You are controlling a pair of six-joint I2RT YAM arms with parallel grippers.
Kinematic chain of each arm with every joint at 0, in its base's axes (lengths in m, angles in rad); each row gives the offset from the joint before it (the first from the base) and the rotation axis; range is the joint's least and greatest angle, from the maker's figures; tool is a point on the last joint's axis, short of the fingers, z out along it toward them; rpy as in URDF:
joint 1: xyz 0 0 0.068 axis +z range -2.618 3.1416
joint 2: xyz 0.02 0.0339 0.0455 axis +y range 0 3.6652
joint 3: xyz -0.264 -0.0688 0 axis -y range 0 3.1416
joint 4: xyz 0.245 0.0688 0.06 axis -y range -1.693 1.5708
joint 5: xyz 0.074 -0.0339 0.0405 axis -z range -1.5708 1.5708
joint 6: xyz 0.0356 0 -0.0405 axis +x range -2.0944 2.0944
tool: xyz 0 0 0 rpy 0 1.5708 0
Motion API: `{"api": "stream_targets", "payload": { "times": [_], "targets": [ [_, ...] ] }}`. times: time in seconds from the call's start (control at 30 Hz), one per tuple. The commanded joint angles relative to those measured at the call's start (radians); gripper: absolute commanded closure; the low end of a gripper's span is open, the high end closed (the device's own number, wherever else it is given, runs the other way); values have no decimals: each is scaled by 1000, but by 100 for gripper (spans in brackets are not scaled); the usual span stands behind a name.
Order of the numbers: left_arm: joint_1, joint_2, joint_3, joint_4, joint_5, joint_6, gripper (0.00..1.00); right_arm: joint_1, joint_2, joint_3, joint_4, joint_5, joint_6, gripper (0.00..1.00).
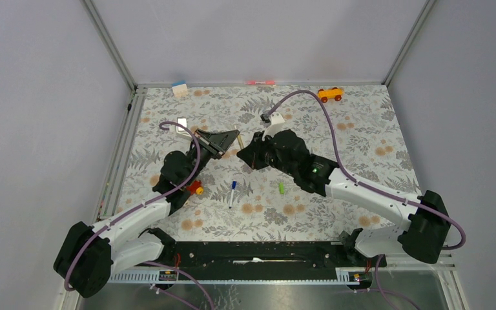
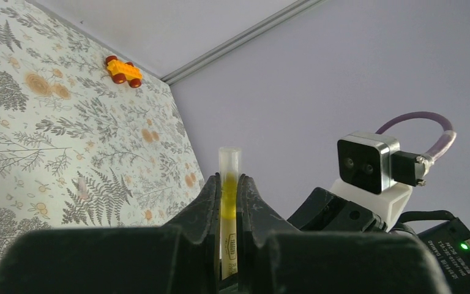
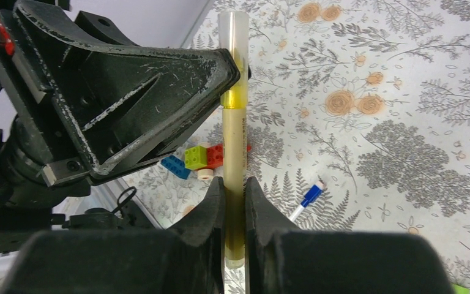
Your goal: Insert the pens into the pen caps
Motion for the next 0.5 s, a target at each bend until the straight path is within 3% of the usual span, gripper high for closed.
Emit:
{"api": "stream_targets", "payload": {
  "times": [0.0,0.47],
  "targets": [
    [-58,-28,19,-80,99,31,100,-24,27,123,65,177,-55,100],
    [-157,-15,94,-331,-16,32,100,-24,164,326,-105,210,-151,100]
  ]
}}
